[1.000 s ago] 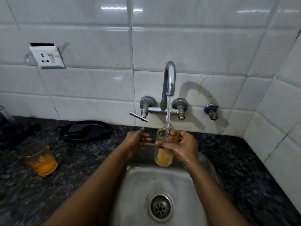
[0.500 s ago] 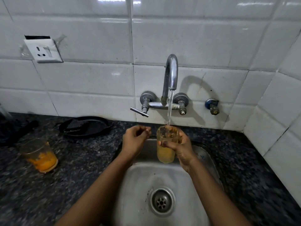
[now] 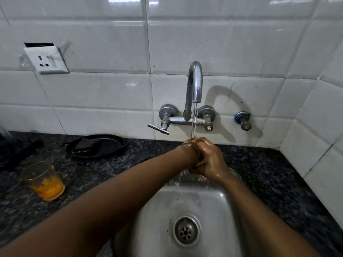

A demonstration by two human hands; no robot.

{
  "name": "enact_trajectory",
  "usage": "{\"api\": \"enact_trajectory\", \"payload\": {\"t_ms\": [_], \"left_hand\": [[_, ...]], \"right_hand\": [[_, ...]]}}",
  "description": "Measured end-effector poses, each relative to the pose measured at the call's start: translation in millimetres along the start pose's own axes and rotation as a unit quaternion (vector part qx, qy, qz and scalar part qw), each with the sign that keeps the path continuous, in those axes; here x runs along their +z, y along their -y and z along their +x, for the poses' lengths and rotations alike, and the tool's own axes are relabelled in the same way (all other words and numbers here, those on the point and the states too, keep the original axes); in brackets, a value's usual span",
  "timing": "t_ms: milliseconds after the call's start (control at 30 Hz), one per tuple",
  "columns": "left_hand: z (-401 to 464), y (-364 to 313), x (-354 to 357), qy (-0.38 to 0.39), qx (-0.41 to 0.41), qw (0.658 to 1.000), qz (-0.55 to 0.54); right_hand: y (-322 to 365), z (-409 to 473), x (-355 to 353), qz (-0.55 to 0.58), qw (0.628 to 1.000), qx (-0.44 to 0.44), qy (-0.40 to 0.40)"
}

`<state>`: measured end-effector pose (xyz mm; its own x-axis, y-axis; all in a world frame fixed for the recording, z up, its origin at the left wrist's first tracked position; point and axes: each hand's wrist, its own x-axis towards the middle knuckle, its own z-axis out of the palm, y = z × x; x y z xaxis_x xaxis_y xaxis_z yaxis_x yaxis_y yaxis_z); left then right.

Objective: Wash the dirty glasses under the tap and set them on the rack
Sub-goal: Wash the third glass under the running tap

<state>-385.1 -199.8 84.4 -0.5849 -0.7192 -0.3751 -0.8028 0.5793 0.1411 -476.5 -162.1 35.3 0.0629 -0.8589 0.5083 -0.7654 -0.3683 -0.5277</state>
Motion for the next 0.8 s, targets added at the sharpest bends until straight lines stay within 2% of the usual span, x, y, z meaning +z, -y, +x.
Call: {"api": "enact_trajectory", "payload": {"t_ms": [133, 200, 267, 333, 367, 400, 467, 567, 633, 700, 767, 800], "left_hand": [[6, 5, 5, -0.053, 0.025, 0.995, -0.079], [4, 18, 6, -0.002, 0.048, 0.982, -0.181], [-8, 27, 5, 0.062, 0.098, 0.922, -0.368], [-14, 33, 12, 0.032, 0.081, 0.829, -0.552], [-15, 34, 21, 0.005, 0.068, 0.798, -0.599], [-15, 31, 31, -0.035, 0.058, 0.799, -0.598], [-9, 24, 55, -0.127, 0.027, 0.824, -0.552], [1, 20, 76, -0.21, 0.004, 0.784, -0.584], [3, 21, 79, -0.216, 0.009, 0.787, -0.578], [9, 26, 79, -0.205, 0.014, 0.779, -0.592], [14, 35, 79, -0.2, 0.003, 0.761, -0.617], [17, 39, 80, -0.199, -0.008, 0.755, -0.625]], "right_hand": [[-8, 0, 2, -0.003, 0.999, -0.029, -0.025], [-11, -6, 7, 0.018, 1.0, 0.005, -0.025], [-15, -16, 14, 0.043, 0.997, 0.052, -0.03], [-16, -25, 20, 0.047, 0.993, 0.097, -0.044], [-15, -29, 21, 0.029, 0.991, 0.121, -0.042], [-11, -31, 22, -0.005, 0.989, 0.144, -0.031], [1, -32, 27, -0.103, 0.978, 0.18, 0.011], [18, -32, 36, -0.202, 0.954, 0.215, 0.054], [18, -33, 40, -0.209, 0.942, 0.25, 0.083], [12, -32, 36, -0.158, 0.941, 0.273, 0.126], [5, -32, 24, 0.017, 0.93, 0.31, 0.197], [2, -35, 17, 0.14, 0.904, 0.335, 0.225]]}}
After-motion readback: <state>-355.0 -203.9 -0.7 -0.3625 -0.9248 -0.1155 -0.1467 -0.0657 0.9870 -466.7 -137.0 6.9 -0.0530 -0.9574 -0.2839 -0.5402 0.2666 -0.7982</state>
